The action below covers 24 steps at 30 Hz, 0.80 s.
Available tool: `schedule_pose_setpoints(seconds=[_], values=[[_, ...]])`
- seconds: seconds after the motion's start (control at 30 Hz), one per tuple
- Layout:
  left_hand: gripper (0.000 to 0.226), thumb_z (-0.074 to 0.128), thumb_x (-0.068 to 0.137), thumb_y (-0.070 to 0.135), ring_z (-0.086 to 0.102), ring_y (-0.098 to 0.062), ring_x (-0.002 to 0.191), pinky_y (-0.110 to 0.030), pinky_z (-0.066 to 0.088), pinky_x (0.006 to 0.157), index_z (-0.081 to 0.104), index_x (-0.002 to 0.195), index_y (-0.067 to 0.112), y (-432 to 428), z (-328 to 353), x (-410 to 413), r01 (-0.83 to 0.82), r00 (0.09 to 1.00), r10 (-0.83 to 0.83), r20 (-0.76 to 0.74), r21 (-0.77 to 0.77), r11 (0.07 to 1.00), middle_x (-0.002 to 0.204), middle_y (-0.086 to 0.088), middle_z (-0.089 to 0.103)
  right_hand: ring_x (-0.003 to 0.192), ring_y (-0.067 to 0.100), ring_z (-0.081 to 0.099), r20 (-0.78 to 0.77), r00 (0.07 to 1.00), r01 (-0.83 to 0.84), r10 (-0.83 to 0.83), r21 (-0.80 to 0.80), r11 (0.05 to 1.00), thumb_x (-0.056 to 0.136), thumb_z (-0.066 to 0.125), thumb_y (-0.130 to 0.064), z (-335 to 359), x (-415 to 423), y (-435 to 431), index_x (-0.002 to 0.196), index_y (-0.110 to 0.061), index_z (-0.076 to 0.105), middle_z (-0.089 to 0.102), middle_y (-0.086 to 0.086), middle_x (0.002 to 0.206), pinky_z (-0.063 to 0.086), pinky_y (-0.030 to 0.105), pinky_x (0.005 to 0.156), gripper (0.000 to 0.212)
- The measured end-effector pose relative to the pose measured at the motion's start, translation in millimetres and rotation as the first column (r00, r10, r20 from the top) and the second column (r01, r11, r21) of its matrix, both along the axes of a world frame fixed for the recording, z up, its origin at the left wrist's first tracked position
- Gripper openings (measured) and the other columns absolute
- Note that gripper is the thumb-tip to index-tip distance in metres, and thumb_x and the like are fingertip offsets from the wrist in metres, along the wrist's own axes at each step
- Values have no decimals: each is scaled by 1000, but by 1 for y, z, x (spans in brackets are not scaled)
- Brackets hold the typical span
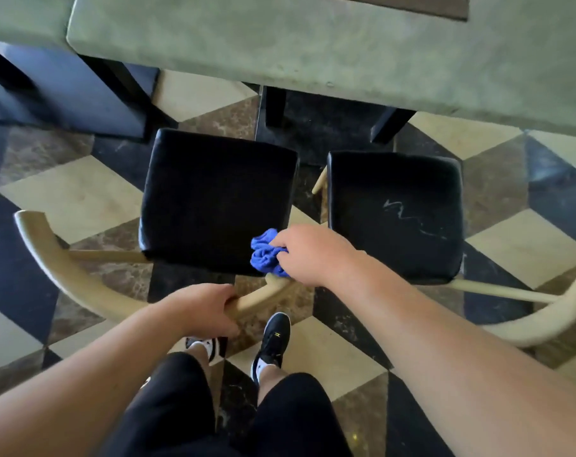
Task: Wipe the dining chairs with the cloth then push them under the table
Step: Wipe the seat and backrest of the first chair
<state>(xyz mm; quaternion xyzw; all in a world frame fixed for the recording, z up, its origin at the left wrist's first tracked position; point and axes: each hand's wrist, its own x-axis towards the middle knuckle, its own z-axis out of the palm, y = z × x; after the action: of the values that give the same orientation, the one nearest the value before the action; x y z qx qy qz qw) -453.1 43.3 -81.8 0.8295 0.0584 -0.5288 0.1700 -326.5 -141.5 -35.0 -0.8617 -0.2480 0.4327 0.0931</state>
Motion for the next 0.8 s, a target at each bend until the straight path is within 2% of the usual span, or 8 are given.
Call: schedule_pose_setpoints(seconds=[0.07, 0.1, 0.23, 0.33, 0.43, 0.6, 0.7, 0.8], values=[[63, 70, 72, 60, 66, -7, 80, -29, 57, 72, 57, 130, 42, -14, 2, 3, -123, 990, 126, 57, -51, 991, 98, 17, 64, 103, 27, 61, 73, 994, 75, -76, 16, 997, 98, 48, -19, 6, -2, -27, 121, -27, 67, 67, -2, 119, 54, 43, 84, 31], [65, 71, 76, 62, 65, -4, 79, -27, 55, 68, 55, 135, 42, -23, 4, 7, -161, 983, 167, 80, -77, 984, 98, 19, 63, 105, 27, 62, 121, 989, 90, -91, 12, 996, 99, 48, -19, 8, -4, -40, 125, -24, 65, 65, 0, 123, 55, 46, 87, 32], [62, 61, 86, 69, 64, -9, 87, -29, 50, 67, 51, 140, 39, -60, -4, 38, -217, 963, 230, 141, -101, 971, 103, 15, 65, 102, 26, 62, 304, 943, 135, -134, 18, 991, 101, 48, -22, 12, -17, -90, 135, -27, 61, 62, -1, 128, 57, 46, 81, 37], [68, 56, 85, 69, 63, -18, 96, -35, 52, 72, 50, 142, 33, -91, -9, 72, -145, 955, 164, 247, -93, 985, 113, 9, 63, 111, 25, 61, 267, 936, 250, -229, -48, 967, 105, 44, -28, 14, -26, -123, 153, -35, 43, 55, -7, 140, 55, 43, 85, 49], [68, 57, 87, 63, 65, -24, 113, -36, 51, 78, 46, 148, 35, -126, -7, 103, -131, 926, 185, 328, -179, 975, 132, 4, 64, 115, 23, 60, 217, 918, 356, -331, -88, 930, 105, 46, -36, 14, -32, -143, 158, -36, 32, 56, -7, 139, 53, 42, 90, 55], [43, 47, 101, 34, 64, -20, 100, -32, 49, 72, 52, 143, 30, -179, -1, 130, -86, 962, 155, 226, -284, 955, 124, 0, 68, 100, 23, 67, 178, 886, 447, -429, -80, 891, 102, 50, -40, 7, -33, -160, 151, -33, 45, 72, -2, 111, 57, 43, 85, 49], [35, 44, 104, 35, 65, -22, 101, -38, 54, 82, 57, 135, 25, -197, -2, 128, -125, 954, 187, 233, -259, 958, 119, -2, 69, 88, 24, 67, 138, 892, 439, -430, -40, 898, 101, 51, -41, 3, -30, -173, 128, -30, 57, 71, -1, 98, 58, 44, 77, 30], [45, 46, 98, 40, 61, -21, 104, -36, 53, 82, 51, 141, 30, -218, -4, 120, -223, 935, 264, 238, -184, 957, 125, 0, 64, 82, 28, 66, 56, 932, 360, -358, -35, 932, 98, 53, -44, 0, -20, -197, 105, -24, 58, 70, 1, 91, 58, 44, 72, 22]])
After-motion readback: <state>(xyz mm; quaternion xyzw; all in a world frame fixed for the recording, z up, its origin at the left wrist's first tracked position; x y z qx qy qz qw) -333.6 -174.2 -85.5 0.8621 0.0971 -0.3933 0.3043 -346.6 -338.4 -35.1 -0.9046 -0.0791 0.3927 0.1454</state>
